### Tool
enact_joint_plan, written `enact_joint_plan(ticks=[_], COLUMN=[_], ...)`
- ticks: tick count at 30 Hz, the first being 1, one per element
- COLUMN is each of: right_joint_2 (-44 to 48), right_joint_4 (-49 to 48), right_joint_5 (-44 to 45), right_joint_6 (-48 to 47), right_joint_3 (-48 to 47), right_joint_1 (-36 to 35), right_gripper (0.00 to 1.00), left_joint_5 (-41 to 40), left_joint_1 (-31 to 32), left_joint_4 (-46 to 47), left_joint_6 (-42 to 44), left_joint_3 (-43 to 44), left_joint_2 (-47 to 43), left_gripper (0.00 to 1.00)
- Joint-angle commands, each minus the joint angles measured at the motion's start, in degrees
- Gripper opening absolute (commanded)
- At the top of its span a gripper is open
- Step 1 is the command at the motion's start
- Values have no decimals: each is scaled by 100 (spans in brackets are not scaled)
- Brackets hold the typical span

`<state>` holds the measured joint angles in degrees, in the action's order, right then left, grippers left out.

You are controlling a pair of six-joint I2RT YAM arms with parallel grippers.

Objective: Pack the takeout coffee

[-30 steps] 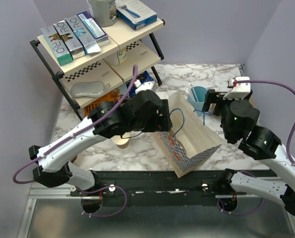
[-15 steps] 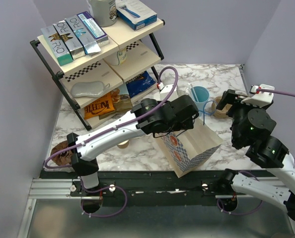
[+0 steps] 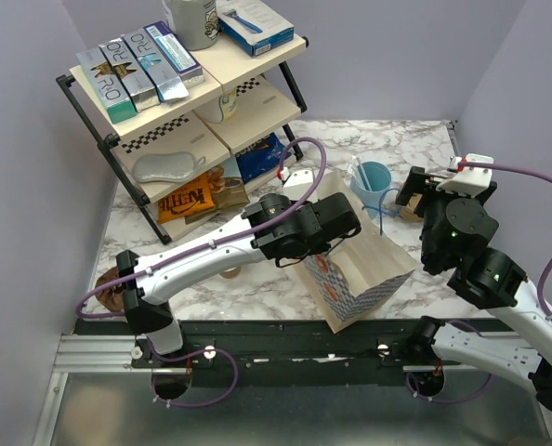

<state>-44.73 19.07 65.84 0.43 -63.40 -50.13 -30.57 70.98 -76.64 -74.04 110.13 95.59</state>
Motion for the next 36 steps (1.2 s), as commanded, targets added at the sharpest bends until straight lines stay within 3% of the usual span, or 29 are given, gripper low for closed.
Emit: enact_joint_plan(ticks=[1,3,8,11,16,19,23,30,36], right_joint_2=[43,105,202,132,0,-36,-71,535,790], right_joint_4=[-237,-272,-465,-624,-791,-861,-1045,-2974,-3542], right_joint_5=[95,43,-54,25,60,-150,-169,-1292,-1206], right_joint_6=[-271,-341,-552,-789,-983,-948,-974,-1123,-1352], right_joint_3=[55,82,161,196,240,275,407,1443,1681], right_joint_1=[29,29,21,29,135,293,434,487,478], right_gripper=[100,100,100,100,100,100,100,100,100], left_joint_5=[-265,-266,-48,348,1184,1474,1720,1747,1703], left_joint_1=[-49,-102,-321,-619,-814,-814,-779,-735,-735], left_joint_4=[-1002,-967,-888,-1002,-985,-862,-370,237,290], left_joint_6=[240,617,1909,2638,3463,3861,4440,5013,5224], left_joint_3=[97,254,1043,1659,1820,1592,619,70,773], left_joint_2=[83,65,187,346,285,214,-22,-392,-295], left_gripper=[25,11,0,0,0,0,0,0,0])
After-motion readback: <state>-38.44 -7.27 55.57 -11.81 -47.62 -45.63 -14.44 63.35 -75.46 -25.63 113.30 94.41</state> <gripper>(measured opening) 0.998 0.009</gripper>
